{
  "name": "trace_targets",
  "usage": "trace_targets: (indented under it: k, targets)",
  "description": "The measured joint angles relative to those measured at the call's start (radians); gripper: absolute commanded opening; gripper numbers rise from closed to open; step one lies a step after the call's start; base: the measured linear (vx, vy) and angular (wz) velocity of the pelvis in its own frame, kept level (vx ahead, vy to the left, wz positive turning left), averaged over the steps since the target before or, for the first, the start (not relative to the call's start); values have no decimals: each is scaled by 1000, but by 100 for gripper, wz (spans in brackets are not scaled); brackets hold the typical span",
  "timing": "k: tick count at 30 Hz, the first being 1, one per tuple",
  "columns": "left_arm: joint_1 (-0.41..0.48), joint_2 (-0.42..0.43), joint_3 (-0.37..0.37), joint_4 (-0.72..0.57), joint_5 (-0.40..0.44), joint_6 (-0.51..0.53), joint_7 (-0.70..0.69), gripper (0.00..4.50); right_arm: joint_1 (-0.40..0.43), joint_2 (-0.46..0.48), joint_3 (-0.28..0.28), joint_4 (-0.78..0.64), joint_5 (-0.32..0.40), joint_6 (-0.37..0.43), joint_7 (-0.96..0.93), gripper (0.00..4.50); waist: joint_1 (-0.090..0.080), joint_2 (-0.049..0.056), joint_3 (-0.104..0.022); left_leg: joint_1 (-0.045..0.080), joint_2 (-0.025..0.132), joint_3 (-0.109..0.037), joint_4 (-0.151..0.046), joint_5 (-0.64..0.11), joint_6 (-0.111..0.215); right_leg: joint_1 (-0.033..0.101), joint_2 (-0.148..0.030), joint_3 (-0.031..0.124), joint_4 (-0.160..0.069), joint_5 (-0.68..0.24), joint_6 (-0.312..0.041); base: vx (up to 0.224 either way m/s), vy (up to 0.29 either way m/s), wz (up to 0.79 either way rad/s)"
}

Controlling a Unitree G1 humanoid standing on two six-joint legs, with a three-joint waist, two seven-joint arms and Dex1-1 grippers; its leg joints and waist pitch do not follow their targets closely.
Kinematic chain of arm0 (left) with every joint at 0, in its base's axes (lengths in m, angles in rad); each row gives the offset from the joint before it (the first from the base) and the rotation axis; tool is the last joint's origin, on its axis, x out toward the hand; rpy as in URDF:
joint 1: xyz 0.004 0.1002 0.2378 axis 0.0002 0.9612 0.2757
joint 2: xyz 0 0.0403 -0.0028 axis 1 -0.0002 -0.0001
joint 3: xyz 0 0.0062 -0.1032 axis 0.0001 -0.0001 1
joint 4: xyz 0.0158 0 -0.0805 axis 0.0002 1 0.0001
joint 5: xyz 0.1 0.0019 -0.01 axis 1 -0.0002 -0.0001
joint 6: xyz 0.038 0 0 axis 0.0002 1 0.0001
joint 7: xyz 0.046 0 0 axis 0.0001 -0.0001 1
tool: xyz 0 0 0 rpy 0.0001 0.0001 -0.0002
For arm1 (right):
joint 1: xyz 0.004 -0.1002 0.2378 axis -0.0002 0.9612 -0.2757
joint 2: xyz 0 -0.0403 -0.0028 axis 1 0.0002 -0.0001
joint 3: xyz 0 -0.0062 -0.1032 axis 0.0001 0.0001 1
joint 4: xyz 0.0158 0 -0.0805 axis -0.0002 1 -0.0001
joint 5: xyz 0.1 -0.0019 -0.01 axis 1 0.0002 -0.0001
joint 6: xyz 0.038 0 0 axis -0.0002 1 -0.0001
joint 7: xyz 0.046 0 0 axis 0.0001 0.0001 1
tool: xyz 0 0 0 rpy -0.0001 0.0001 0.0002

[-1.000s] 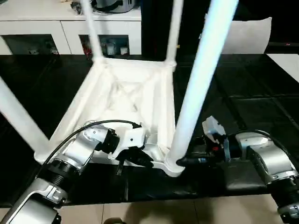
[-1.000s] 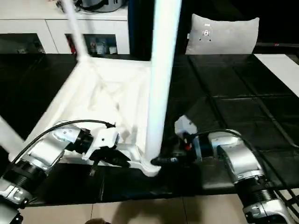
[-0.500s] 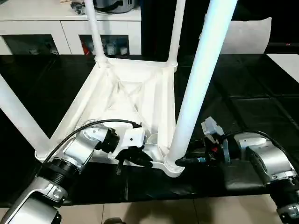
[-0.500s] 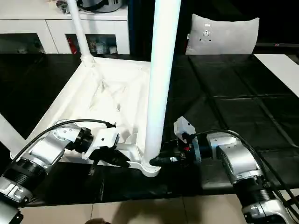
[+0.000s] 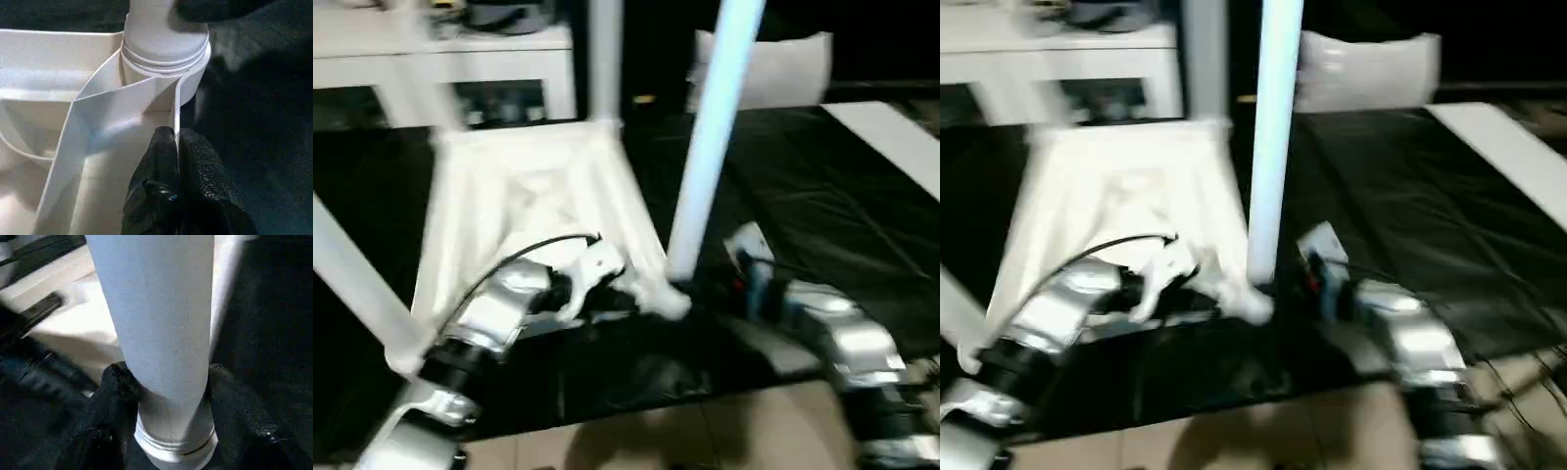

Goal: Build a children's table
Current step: Rotate leg to tighten

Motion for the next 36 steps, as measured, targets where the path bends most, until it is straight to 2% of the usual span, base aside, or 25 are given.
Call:
trace_targets:
  k: [2, 5, 7, 10, 11, 13, 16, 17, 19, 22, 23, 24, 29, 32, 36]
  targets:
    - [-2, -59, 17, -1, 25, 29, 98, 0, -4, 61, -22, 0, -40, -7, -123, 190, -2, 0, 0, -1, 0, 0, 0, 0, 0, 0, 0, -1, -2, 0, 0, 0, 0, 0]
    - [-4, -96, 19, -1, 30, 40, 160, 0, -13, 82, -34, 0, -53, -6, -189, 190, -2, 0, 0, -2, 0, 0, 0, -1, 2, -1, 0, 0, -4, 0, 0, 0, 0, 0]
    - [-5, -105, 19, -1, 31, 41, 171, 0, -13, 83, -41, 0, -53, -7, -191, 258, 1, 0, 0, -2, 0, 0, -2, -2, 4, -1, 0, 2, -4, 0, 0, 0, 0, 0]
    - [-5, -105, 11, -14, 31, 44, 170, 0, -12, 84, -43, 0, -40, -18, -188, 266, 8, 1, 0, -4, 0, 2, -7, -3, 4, -3, 0, 3, -3, 1, 0, 0, 0, 0]
    - [-4, -105, 8, -20, 31, 44, 166, 0, -9, 81, -46, 0, -34, -25, -182, 294, 11, 1, 0, -5, 0, 3, -8, -3, 4, -4, 0, 3, 0, 1, -1, 0, 0, 0]
    - [-2, -102, 6, -27, 31, 44, 154, 0, -4, 77, -50, -1, -27, -39, -165, 307, 16, 1, 0, -6, 0, 3, -8, -3, 4, -6, 0, 3, 4, 1, 0, 0, 0, 0]
    - [-1, -69, -7, -36, 17, 17, 91, 0, 2, 45, -50, -1, 3, -56, -86, 338, 27, 1, 0, -11, 1, 4, -11, -2, 4, -14, 2, 3, 6, 3, -5, 0, 0, 0]
    - [1, -44, -14, -36, 7, -8, 52, 0, 8, 5, -44, -5, 22, -57, -20, 347, 33, 1, 0, -11, 1, 4, -11, 0, 7, -15, 2, 3, 6, 3, -6, 0, 0, 0]
    - [5, -21, -21, -37, -9, -29, 11, 0, 9, -28, -31, -16, 35, -57, 51, 351, 37, 1, 0, -10, 0, 4, -11, 0, 8, -15, 2, 3, 6, 2, -6, 0, 0, 0]
    - [7, 39, -41, -36, -21, -82, -87, 0, 11, -129, 5, -29, 58, -64, 206, 389, 56, 2, 0, -9, 0, 4, -8, -1, 6, -14, 1, 3, 6, 3, -7, 0, 0, 0]
    - [7, 61, -43, -34, -20, -99, -121, 0, 11, -149, 9, -32, 66, -68, 254, 389, 61, 1, 0, -8, 0, 4, -7, -2, 3, -13, 1, 3, 6, 4, -8, 0, 0, 0]
    - [7, 73, -44, -29, -21, -114, -145, 0, 11, -157, 12, -33, 68, -73, 281, 411, 64, 1, 0, -8, 0, 5, -6, -2, 3, -12, 1, 4, 6, 4, -7, 0, 0, 0]
    - [10, 151, -85, -26, -48, -198, -311, 0, 11, -246, 71, -31, 67, -127, 445, 411, 81, 1, 0, -7, 0, 5, -3, -2, 3, -8, 0, 5, 6, 4, -6, 0, 0, 0]
    - [7, 183, -101, -17, -56, -245, -377, 0, 11, -283, 98, -32, 87, -129, 550, 411, 90, 1, 0, -7, 0, 5, -3, -2, 3, -6, 0, 6, 6, 4, -6, 0, 0, 0]
    - [-2, 203, -119, -7, -57, -285, -447, 0, 11, -308, 128, -34, 106, -124, 650, 386, 96, 0, 0, -5, 0, 5, -3, -2, 3, -4, 0, 6, 6, 4, -6, 0, 0, 0]
